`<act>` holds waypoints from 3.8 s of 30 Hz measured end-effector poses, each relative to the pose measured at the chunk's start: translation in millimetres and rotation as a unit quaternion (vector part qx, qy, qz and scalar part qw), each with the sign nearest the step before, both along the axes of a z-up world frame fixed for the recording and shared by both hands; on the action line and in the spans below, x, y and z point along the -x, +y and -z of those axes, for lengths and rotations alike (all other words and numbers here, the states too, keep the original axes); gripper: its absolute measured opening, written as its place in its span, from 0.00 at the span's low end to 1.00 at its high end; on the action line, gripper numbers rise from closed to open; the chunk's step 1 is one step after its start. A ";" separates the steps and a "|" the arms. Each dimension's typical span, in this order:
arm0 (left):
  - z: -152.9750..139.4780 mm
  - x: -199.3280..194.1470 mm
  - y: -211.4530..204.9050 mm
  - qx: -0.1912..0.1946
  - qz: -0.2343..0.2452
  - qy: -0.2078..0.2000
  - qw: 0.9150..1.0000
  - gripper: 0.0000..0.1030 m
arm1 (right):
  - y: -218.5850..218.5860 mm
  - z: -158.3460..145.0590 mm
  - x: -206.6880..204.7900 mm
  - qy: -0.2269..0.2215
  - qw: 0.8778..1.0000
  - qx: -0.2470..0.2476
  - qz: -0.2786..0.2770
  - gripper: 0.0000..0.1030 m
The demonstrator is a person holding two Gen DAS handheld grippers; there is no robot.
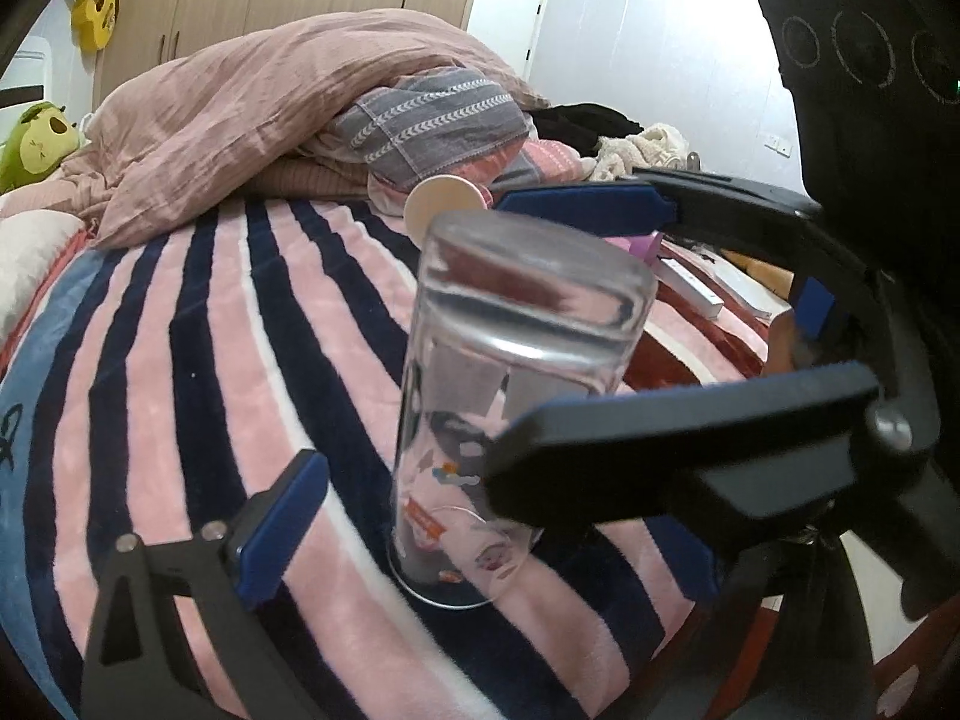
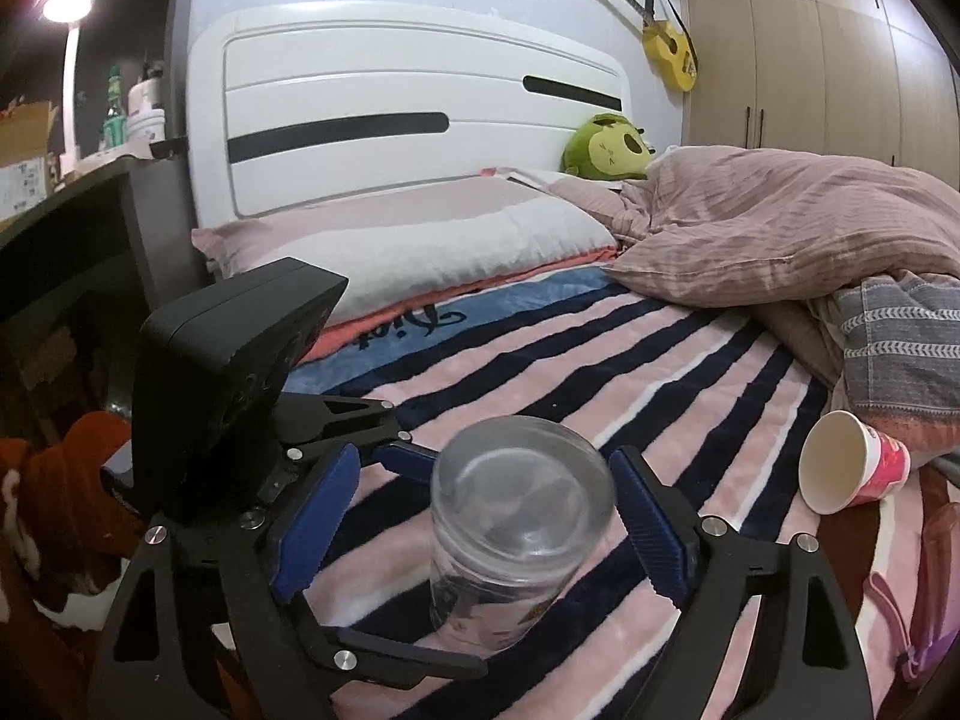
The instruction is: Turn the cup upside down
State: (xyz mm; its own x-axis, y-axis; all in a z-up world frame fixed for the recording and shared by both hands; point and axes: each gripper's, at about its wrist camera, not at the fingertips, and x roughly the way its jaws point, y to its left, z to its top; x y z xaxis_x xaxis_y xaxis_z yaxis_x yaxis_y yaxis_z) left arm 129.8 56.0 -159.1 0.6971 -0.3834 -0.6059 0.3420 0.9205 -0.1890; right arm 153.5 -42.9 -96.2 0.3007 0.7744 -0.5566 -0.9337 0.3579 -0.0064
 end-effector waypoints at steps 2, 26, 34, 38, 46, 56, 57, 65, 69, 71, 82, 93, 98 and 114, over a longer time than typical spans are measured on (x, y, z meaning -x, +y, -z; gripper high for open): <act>0.5 -0.4 -0.2 0.010 0.003 -0.002 1.000 0.96 | 0.3 1.2 -2.9 0.007 1.000 -0.001 0.001 0.82; -8.9 -13.1 11.9 0.002 0.000 -0.040 0.999 0.77 | 11.7 -2.2 -8.3 -0.030 0.999 0.010 -0.005 0.53; -6.1 -13.3 10.5 -0.005 -0.001 -0.032 0.999 0.87 | 15.8 -1.5 -14.0 -0.015 1.000 0.010 0.001 0.68; -6.2 -12.4 10.6 -0.001 -0.002 -0.030 1.000 0.87 | 17.0 -2.4 -15.8 -0.013 1.000 0.010 0.005 0.69; -23.8 6.1 12.7 0.009 -0.011 -0.016 1.000 0.88 | 4.2 -24.2 -17.4 -0.009 1.000 -0.013 0.027 0.71; -106.3 84.4 2.0 -0.038 -0.181 -0.015 0.983 0.99 | -79.9 -80.1 15.7 0.020 0.989 -0.025 0.145 0.95; -112.4 92.7 -1.5 -0.039 -0.196 -0.011 0.980 0.99 | -84.2 -80.5 21.5 0.021 0.988 -0.025 0.151 0.96; -129.6 129.9 -15.4 -0.047 -0.232 -0.018 0.971 0.99 | -113.8 -75.5 69.6 0.052 0.978 -0.035 0.199 0.96; -134.1 139.8 -18.3 -0.045 -0.234 -0.019 0.971 0.99 | -120.9 -77.1 82.2 0.052 0.976 -0.035 0.209 0.96; -135.9 144.1 -19.6 -0.039 -0.233 -0.019 0.971 0.99 | -123.5 -78.7 87.2 0.053 0.976 -0.037 0.210 0.96; -143.6 149.1 -25.6 -0.040 -0.232 -0.024 0.972 0.99 | -127.5 -83.7 100.5 0.042 0.977 -0.039 0.204 0.96; -144.4 152.4 -28.1 -0.039 -0.232 -0.026 0.972 0.99 | -130.9 -83.8 104.6 0.046 0.977 -0.045 0.205 0.96; -145.7 153.4 -29.4 -0.042 -0.233 -0.025 0.971 0.99 | -132.7 -86.4 105.4 0.044 0.977 -0.048 0.205 0.96; -147.3 155.4 -28.5 -0.042 -0.233 -0.025 0.971 0.99 | -133.2 -89.5 107.8 0.047 0.976 -0.056 0.203 0.96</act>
